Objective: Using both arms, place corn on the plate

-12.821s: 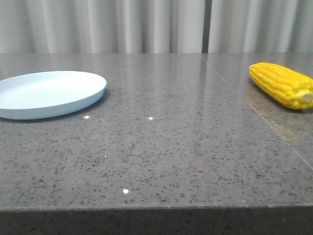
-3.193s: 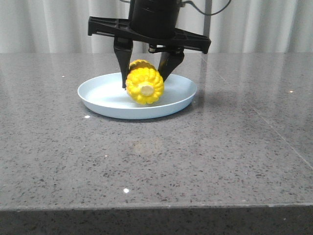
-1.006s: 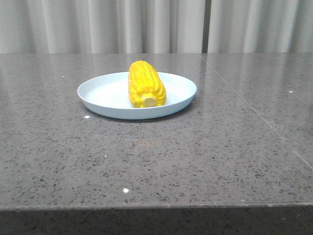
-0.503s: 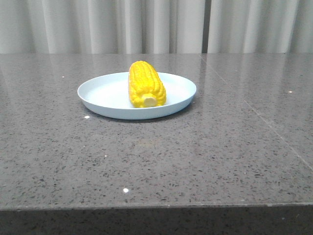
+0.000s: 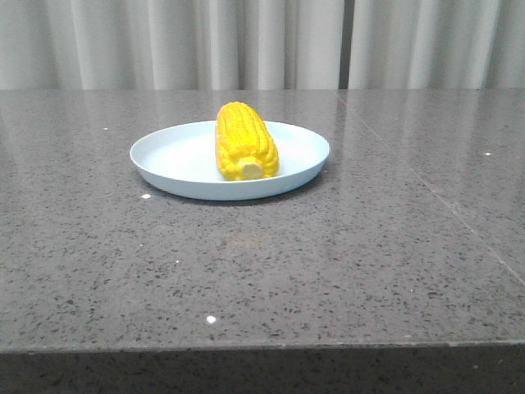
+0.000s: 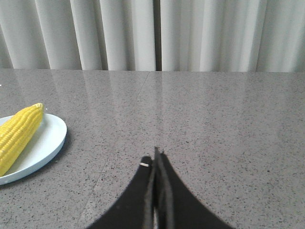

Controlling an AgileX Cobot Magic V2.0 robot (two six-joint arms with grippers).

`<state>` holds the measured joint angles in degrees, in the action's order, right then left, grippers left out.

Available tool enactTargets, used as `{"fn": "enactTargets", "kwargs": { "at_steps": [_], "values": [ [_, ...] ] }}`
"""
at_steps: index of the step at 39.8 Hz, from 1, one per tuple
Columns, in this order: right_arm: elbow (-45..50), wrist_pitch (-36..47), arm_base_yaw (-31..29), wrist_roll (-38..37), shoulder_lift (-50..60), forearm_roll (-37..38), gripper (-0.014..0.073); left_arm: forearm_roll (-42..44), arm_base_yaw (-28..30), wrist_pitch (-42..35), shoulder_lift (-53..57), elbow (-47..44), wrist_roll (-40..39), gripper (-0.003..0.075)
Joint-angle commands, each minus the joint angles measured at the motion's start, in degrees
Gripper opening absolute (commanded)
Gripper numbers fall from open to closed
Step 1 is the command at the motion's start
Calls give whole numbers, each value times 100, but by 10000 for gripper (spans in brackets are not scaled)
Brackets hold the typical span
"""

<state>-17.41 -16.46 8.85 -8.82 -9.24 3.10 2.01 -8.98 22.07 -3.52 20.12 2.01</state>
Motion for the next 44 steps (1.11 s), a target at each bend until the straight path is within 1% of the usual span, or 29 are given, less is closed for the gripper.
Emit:
{"fn": "enactTargets", "kwargs": {
  "at_steps": [1,27,31,36,40,44],
  "values": [
    [-161,502,-12,64,-41,98,-69,-13,-3,-436,-53,150,-33,-20],
    [-161,502,-12,64,-41,98,-69,-13,10,-459,26,48,-33,-20],
    [-161,502,-12,64,-41,98,-69,-34,181,-499,212,-191,-33,-20],
    [-161,502,-12,64,-41,98,-69,-201,605,-609,523,-598,-33,-20],
    [-161,495,-12,64,-47,98,-69,-248,935,-850,510,-955,-33,-20],
    [-161,493,-12,64,-47,98,-69,-283,1109,-1187,510,-1347,-33,-20]
  ]
}}
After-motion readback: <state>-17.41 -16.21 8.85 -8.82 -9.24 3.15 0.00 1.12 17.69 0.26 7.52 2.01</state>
